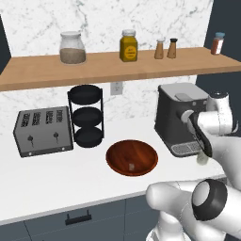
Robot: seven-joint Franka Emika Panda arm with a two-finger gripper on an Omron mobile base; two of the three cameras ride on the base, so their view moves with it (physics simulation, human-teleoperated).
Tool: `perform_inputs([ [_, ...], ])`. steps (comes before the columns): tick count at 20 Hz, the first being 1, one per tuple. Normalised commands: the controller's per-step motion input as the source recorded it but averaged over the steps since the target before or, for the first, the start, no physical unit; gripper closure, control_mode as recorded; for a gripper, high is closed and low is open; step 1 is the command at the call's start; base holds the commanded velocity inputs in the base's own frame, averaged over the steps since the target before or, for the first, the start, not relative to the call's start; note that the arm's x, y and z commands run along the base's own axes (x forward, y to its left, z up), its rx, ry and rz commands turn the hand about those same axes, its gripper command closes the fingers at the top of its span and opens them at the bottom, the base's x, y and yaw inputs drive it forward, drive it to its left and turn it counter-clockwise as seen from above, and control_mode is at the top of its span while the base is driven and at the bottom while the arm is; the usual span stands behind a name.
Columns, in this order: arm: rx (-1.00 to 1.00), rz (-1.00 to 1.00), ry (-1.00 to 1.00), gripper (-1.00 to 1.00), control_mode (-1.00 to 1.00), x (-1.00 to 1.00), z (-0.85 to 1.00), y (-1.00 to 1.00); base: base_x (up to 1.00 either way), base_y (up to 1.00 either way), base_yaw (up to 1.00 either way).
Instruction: Grab a lemon wedge from the fridge and one ice cube from the ice bowl, and put them in the glass of lemonade.
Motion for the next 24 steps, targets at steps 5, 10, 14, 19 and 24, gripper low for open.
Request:
perform_inputs([
  [5,0.23,0.0,-0.19,-1.0,-1.0,-0.65,0.13,0.68,0.0,0.0,0.0],
  [10,0.21,0.02,-0.26,-1.0,-1.0,-0.44,-0.03,1.0,0.0,0.0,0.0],
  [14,0.02,0.07,-0.14,-1.0,-1.0,-0.54,0.17,0.87,0.0,0.0,0.0],
  [19,-0.04,0.05,-0.02,-1.0,-1.0,-0.62,0.28,0.47,0.0,0.0,0.0],
  [24,-0.14,0.0,-0.02,-1.0,-1.0,-0.44,0.13,0.52,0.0,0.0,0.0],
])
